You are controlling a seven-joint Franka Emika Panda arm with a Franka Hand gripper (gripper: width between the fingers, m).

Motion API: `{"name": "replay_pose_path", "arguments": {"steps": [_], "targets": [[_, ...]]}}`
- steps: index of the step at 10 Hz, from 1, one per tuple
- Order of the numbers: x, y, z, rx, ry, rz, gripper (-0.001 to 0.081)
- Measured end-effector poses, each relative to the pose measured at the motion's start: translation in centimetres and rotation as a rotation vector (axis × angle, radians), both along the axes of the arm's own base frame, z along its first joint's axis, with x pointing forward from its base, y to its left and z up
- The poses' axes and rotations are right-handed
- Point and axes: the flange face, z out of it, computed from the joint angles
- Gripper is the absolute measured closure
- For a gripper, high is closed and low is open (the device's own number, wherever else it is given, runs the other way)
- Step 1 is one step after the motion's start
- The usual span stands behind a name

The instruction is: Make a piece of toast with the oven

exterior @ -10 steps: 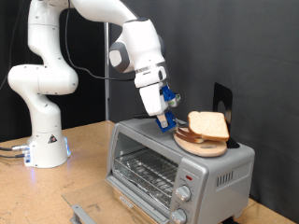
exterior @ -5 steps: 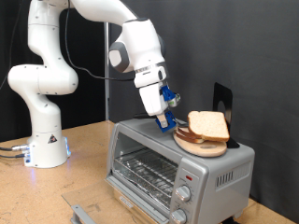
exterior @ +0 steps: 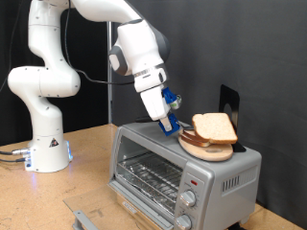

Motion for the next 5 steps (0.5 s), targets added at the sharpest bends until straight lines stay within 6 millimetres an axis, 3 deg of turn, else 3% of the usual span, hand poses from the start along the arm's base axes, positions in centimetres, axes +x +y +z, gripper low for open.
{"name": "replay_pose_path", "arguments": {"steps": [5], "targets": [[-3.3,-3.3,-1.4,-0.018,-0.048,0.11,0.0537]]}}
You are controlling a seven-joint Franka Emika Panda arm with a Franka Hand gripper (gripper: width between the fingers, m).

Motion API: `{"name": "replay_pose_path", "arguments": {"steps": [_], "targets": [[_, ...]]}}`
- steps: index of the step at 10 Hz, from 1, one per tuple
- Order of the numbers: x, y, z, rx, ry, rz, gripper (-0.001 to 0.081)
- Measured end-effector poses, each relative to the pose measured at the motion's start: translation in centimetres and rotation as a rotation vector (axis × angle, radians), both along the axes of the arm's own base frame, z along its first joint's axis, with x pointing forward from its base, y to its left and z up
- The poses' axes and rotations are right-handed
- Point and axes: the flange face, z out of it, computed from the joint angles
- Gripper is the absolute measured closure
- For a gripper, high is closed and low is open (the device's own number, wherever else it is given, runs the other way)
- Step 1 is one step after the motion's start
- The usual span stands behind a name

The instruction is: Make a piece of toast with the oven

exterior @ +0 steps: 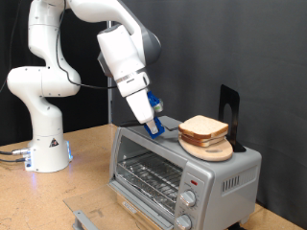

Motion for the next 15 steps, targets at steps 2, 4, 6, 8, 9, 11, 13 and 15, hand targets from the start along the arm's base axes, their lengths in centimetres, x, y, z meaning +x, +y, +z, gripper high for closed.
{"name": "replay_pose_path", "arguments": {"steps": [2,4,6,8,9,11,13,15], "targets": [[-0.6,-0.6,0.0,-0.01,0.002,-0.01,0.0537],[-0.9,-0.9,-0.1,-0.016,0.007,-0.018,0.0537],[-1.0,-1.1,-0.1,-0.015,0.01,-0.026,0.0537],[-0.9,-1.2,-0.1,-0.015,0.031,-0.056,0.0537],[-0.8,-1.0,0.0,-0.014,0.049,-0.083,0.0537],[-0.4,-0.4,0.3,-0.015,0.081,-0.133,0.0537],[0.0,0.0,0.6,-0.016,0.091,-0.157,0.0537],[0.2,0.5,0.6,-0.017,0.094,-0.165,0.0537]]}}
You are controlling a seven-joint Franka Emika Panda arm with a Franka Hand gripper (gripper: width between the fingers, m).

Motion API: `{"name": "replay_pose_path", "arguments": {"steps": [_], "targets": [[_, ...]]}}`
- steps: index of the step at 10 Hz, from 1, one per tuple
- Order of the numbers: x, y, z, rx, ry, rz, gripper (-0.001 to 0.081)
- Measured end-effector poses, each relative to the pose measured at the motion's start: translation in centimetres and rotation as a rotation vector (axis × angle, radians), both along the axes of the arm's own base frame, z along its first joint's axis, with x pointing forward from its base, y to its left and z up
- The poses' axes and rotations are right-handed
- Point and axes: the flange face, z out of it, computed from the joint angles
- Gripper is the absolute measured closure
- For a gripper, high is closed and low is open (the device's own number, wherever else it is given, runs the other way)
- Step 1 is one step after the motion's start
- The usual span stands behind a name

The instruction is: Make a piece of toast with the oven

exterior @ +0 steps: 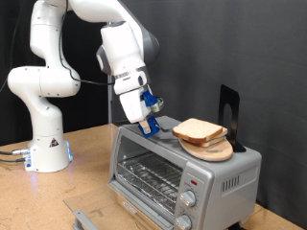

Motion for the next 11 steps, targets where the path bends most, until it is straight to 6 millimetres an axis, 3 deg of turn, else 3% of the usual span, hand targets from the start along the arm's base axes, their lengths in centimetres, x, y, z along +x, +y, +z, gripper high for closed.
{"name": "replay_pose_path", "arguments": {"steps": [11], "targets": [[0.9,3.5,0.0,-0.012,-0.04,-0.013,0.0537]]}}
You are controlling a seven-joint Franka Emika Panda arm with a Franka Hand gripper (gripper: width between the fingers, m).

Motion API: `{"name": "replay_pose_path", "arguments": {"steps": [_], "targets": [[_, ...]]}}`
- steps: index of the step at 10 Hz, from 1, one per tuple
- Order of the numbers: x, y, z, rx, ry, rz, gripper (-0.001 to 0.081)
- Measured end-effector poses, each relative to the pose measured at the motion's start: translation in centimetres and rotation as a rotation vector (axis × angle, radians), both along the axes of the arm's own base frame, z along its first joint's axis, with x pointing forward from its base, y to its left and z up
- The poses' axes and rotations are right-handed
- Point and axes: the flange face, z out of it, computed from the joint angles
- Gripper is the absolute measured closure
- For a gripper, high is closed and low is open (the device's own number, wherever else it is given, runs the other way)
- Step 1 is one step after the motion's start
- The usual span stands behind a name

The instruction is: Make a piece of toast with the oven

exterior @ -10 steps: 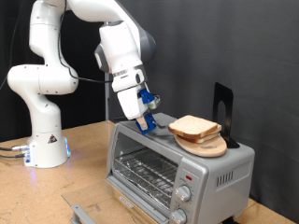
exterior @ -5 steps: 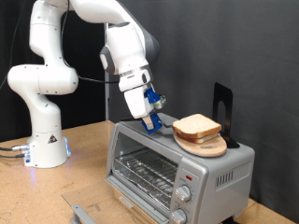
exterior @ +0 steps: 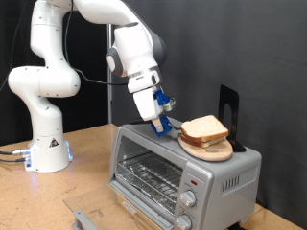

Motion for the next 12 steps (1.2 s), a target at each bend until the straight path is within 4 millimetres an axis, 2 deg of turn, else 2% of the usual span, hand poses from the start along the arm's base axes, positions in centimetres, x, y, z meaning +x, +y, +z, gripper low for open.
{"name": "replay_pose_path", "arguments": {"steps": [7,12], "targets": [[0.3,1.3,0.4,-0.002,-0.046,0.046,0.0537],[-0.9,1.3,0.4,0.032,0.004,0.113,0.0537]]}}
